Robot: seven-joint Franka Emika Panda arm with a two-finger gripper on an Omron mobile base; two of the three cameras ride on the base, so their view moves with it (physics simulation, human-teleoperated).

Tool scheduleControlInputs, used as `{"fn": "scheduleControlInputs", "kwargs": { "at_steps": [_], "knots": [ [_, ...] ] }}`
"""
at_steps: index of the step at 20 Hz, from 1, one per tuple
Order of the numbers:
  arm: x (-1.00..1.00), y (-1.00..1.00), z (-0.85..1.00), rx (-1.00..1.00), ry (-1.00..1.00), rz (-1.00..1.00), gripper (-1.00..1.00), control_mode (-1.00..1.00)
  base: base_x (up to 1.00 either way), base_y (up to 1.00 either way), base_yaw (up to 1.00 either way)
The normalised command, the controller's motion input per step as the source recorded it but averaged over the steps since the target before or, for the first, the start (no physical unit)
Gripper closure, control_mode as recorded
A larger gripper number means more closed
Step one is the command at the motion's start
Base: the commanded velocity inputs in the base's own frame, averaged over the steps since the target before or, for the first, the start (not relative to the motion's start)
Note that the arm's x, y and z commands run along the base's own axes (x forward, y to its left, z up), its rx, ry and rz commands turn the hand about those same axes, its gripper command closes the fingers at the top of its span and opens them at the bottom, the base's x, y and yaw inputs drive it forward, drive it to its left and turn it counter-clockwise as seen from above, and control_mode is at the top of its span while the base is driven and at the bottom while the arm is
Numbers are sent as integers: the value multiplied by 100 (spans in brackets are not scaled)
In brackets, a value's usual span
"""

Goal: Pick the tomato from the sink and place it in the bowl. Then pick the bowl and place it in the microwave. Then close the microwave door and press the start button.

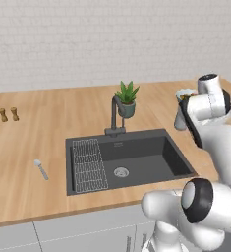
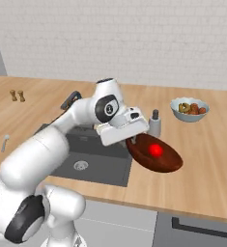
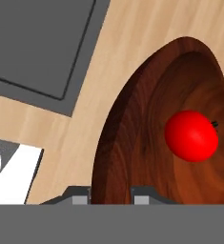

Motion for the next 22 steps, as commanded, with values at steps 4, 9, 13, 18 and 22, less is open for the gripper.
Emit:
{"fn": "scheduleControlInputs", "kwargs": {
  "at_steps": [4,9,13,18,22],
  "knots": [
    [-98,11,85,-20,-32,44,100,-100,0,0,0],
    [-70,32,66,-21,-29,44,100,-100,0,0,0],
    [-30,95,70,-2,-7,34,100,-100,0,0,0],
    [-36,98,92,0,0,22,100,-100,0,0,0],
    [-32,72,36,1,0,15,100,-100,0,0,0]
  ]
}}
